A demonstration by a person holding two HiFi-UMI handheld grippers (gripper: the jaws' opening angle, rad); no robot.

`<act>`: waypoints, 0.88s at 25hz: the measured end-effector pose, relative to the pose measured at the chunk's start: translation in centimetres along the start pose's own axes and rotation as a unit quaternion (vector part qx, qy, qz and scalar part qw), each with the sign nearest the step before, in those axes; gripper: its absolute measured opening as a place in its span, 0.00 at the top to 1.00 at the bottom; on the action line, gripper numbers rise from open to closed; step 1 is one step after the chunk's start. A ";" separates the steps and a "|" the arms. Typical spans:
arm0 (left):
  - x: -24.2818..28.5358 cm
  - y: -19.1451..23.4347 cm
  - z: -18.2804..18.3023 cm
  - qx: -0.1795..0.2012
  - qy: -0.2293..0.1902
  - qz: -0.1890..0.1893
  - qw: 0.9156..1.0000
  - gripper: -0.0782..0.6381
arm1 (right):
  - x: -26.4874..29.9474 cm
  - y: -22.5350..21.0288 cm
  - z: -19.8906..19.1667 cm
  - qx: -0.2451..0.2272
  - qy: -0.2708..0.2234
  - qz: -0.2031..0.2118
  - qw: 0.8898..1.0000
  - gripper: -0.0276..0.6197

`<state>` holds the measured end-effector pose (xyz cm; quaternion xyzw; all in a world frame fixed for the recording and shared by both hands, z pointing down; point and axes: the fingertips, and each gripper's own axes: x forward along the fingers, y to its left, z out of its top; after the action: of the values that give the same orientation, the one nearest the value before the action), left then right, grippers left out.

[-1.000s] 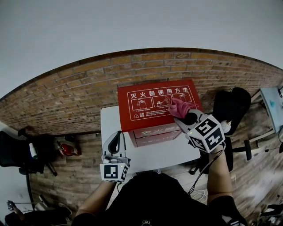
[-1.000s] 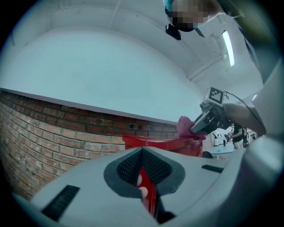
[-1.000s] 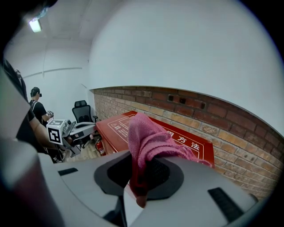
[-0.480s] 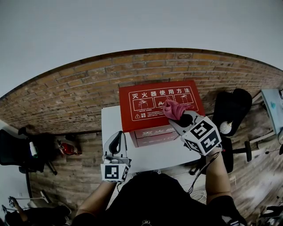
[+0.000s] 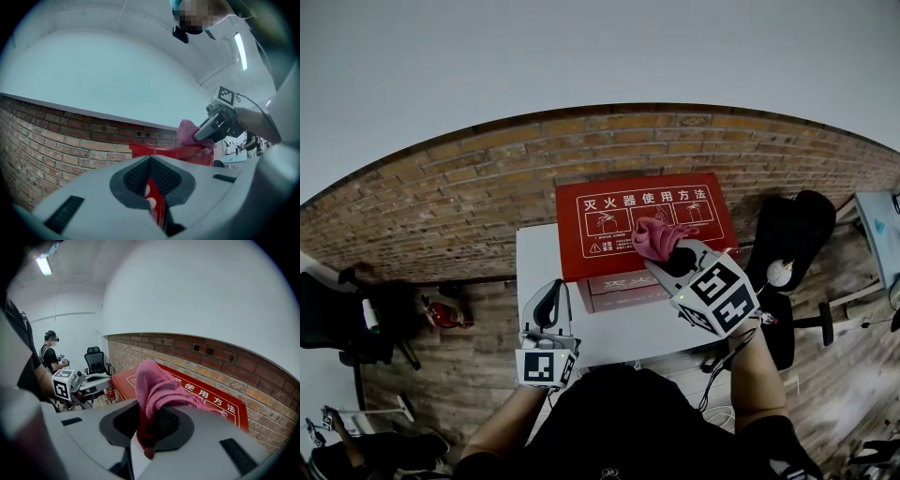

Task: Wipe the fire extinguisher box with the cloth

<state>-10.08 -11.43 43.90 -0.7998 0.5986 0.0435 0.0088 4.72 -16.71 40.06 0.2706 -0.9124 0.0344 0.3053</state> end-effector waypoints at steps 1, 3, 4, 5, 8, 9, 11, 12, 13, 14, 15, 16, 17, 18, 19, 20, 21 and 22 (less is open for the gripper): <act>0.0 0.0 0.0 -0.001 0.004 0.000 1.000 0.84 | 0.2 0.3 0.2 -0.002 -0.001 0.004 1.000 0.84; 0.0 0.0 0.0 0.002 0.002 -0.002 1.000 0.84 | 0.6 1.1 0.6 -0.009 -0.001 0.012 1.000 0.84; 0.0 0.0 0.0 0.005 -0.003 -0.004 1.000 0.84 | 0.9 1.5 0.8 -0.012 -0.001 0.016 1.000 0.84; 0.0 0.0 0.0 0.008 -0.005 -0.006 1.000 0.84 | 1.1 1.9 1.0 -0.015 -0.002 0.020 1.000 0.84; 0.0 0.0 -0.1 0.006 0.015 -0.007 1.000 0.84 | 1.9 3.0 1.7 -0.023 -0.003 0.032 0.999 0.84; 0.0 0.0 -0.1 0.004 0.021 -0.007 1.000 0.84 | 2.1 3.4 1.9 -0.025 -0.003 0.036 0.999 0.84; 0.0 0.0 0.0 0.005 0.016 -0.010 1.000 0.84 | 2.5 4.1 2.2 -0.029 -0.004 0.043 0.999 0.84; 0.0 0.0 0.0 0.005 0.012 -0.012 1.000 0.84 | 2.7 4.4 2.4 -0.031 -0.004 0.047 0.998 0.84; 0.0 0.0 0.0 0.003 0.013 -0.013 1.000 0.84 | 3.0 4.8 2.6 -0.034 -0.005 0.050 0.998 0.84; 0.0 -0.1 0.0 0.002 0.020 -0.014 1.000 0.84 | 3.2 5.1 2.9 -0.037 -0.005 0.054 0.998 0.84; 0.0 -0.1 -0.1 0.001 0.026 -0.016 1.000 0.85 | 3.4 5.6 3.1 -0.039 -0.005 0.058 0.998 0.84; 0.0 -0.1 -0.1 0.002 0.030 -0.019 0.999 0.84 | 3.7 6.0 3.3 -0.042 -0.006 0.063 0.997 0.84; 0.0 -0.1 -0.1 0.002 0.031 -0.021 0.999 0.84 | 4.0 6.5 3.6 -0.044 -0.007 0.068 0.997 0.84; 0.0 0.0 -0.1 0.002 0.030 -0.024 0.999 0.84 | 4.2 6.9 4.0 -0.047 -0.007 0.073 0.996 0.84; 0.1 0.0 -0.1 0.004 0.026 -0.027 0.999 0.84 | 4.5 7.4 4.3 -0.049 -0.008 0.078 0.996 0.84; 0.1 0.0 0.0 0.006 0.023 -0.030 0.999 0.84 | 4.7 7.9 4.6 -0.053 -0.008 0.082 0.995 0.84; 0.1 0.0 0.0 0.007 0.022 -0.033 0.999 0.84 | 5.0 8.3 4.8 -0.056 -0.008 0.086 0.995 0.84; 0.1 -0.1 0.0 0.008 0.024 -0.036 0.999 0.84 | 5.2 8.7 5.0 -0.059 -0.008 0.090 0.994 0.84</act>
<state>-10.01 -11.48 43.90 -0.8218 0.5695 0.0194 0.0022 -5.92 -12.90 39.86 0.1691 -0.9360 0.0057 0.3086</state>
